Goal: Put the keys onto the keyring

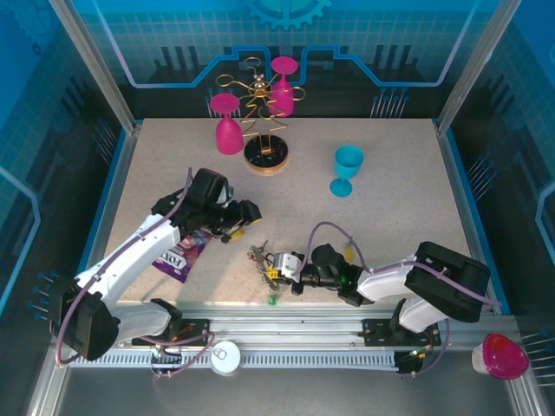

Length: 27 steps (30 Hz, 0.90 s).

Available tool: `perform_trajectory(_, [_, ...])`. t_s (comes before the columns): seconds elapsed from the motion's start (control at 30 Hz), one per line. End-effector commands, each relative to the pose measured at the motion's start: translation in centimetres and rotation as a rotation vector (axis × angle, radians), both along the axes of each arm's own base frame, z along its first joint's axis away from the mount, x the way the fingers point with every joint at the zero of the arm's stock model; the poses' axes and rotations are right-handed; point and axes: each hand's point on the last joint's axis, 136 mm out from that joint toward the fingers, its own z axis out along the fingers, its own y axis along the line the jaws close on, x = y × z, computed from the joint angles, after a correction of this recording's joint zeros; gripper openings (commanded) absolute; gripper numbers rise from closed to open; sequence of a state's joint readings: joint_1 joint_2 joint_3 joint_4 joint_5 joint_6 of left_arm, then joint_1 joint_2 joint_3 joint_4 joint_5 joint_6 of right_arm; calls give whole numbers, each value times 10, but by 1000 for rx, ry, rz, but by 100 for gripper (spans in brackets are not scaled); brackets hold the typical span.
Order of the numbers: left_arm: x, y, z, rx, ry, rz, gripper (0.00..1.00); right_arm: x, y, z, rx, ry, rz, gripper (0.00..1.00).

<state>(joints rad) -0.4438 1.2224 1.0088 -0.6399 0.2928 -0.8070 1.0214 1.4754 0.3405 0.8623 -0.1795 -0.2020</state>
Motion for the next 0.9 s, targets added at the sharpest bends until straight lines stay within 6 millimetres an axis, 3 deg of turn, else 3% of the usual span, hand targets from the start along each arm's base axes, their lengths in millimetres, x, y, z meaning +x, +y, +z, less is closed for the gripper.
perform_trajectory(0.0, [11,10,6,213,-304,-294,62,-1,3,11,2,38,42,0])
perform_trajectory(0.07, [1,-2,15,196,-450,-481,59,0,2,13,-4,50,44,0])
perform_trajectory(0.2, [-48,-22,15,126,-714,-877,46,2,1,18,-27,70,48,0])
perform_trajectory(0.37, [-91,-24,-7,145,-847,-1154,46,4,1,23,-49,85,56,0])
perform_trajectory(0.87, [-109,-48,-47,115,-869,-1365,44,2,3,35,-42,88,74,0])
